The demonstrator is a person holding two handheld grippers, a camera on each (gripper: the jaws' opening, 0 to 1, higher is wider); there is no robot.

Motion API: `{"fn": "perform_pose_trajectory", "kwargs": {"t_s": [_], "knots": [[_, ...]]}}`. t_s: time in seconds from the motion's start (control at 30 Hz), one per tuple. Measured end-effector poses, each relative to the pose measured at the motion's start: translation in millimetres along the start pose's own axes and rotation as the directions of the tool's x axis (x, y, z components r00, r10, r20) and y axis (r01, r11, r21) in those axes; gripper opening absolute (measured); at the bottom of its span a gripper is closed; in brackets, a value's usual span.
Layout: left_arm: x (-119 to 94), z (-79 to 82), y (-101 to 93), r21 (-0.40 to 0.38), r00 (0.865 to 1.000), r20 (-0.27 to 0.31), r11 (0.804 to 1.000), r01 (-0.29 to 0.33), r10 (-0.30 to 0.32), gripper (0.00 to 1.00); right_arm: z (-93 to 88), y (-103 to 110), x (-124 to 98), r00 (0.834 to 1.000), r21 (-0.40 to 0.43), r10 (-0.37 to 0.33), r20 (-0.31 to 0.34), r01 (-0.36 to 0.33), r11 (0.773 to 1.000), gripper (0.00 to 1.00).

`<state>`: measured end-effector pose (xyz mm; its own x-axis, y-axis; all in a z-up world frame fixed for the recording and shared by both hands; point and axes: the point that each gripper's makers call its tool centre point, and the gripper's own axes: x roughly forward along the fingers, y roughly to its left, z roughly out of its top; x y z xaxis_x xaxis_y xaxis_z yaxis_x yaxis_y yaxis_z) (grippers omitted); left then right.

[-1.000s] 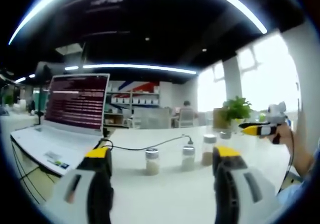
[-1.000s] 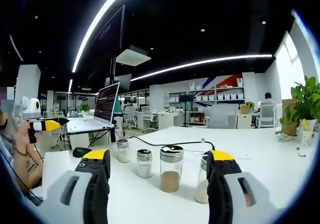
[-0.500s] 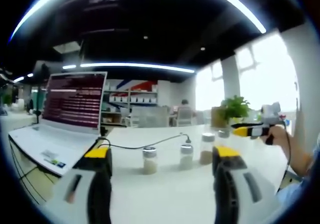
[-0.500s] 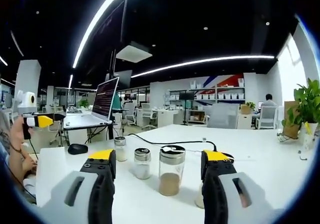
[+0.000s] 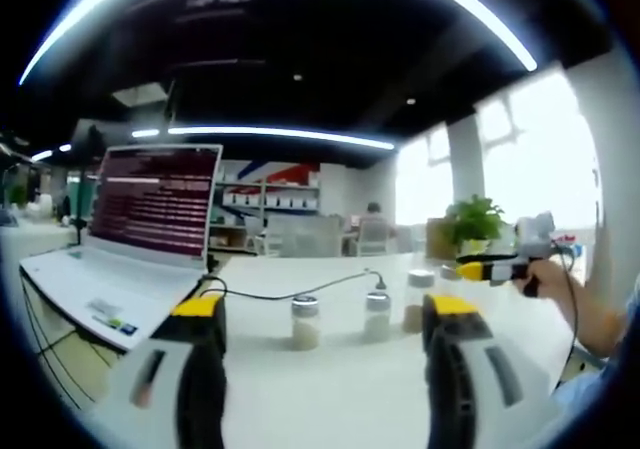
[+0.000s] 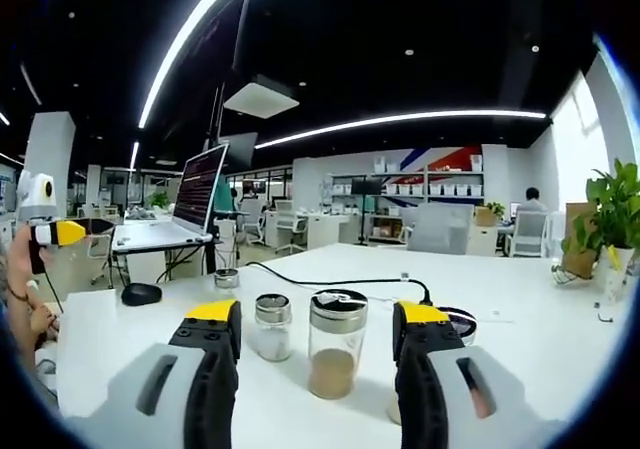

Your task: Rotate the seasoning bottle until the label or dispensing opening points toward the visible target arrow and the bottle remains upright within the marked orientation range

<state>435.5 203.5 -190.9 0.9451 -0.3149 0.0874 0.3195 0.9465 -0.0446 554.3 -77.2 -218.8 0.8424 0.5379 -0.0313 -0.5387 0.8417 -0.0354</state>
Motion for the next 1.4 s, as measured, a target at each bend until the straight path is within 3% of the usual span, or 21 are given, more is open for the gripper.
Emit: {"fn": "perform_pose_trajectory", "kwargs": {"t_s": [0.1, 0.8, 1.07, 1.4], "knots": [[0.2, 0.0, 0.9, 0.002, 1.000, -0.001, 1.000, 0.000, 0.000, 0.85, -0.2, -1.0, 5.0, 1.000, 0.023, 0.006, -0.005, -0.006, 1.000, 0.62], [4.0, -1.7, -0.6, 0.003, 1.000, -0.013, 1.000, 0.010, -0.010, 0.82, -2.7, -10.8, 39.7, 0.998, -0.032, -0.052, -0.038, 0.051, 0.998, 0.58], [3.7, -0.5, -1.1, -0.005, 1.000, -0.007, 1.000, 0.014, -0.015, 0.82, -7.7, -14.7, 48.1, 0.996, -0.020, -0.078, -0.041, 0.078, 0.997, 0.50], [4.6, -0.6, 0.3, -0.005, 1.000, -0.010, 1.000, 0.013, -0.013, 0.82, -15.9, -20.7, 58.3, 0.993, -0.025, -0.106, -0.049, 0.105, 0.994, 0.47]]}}
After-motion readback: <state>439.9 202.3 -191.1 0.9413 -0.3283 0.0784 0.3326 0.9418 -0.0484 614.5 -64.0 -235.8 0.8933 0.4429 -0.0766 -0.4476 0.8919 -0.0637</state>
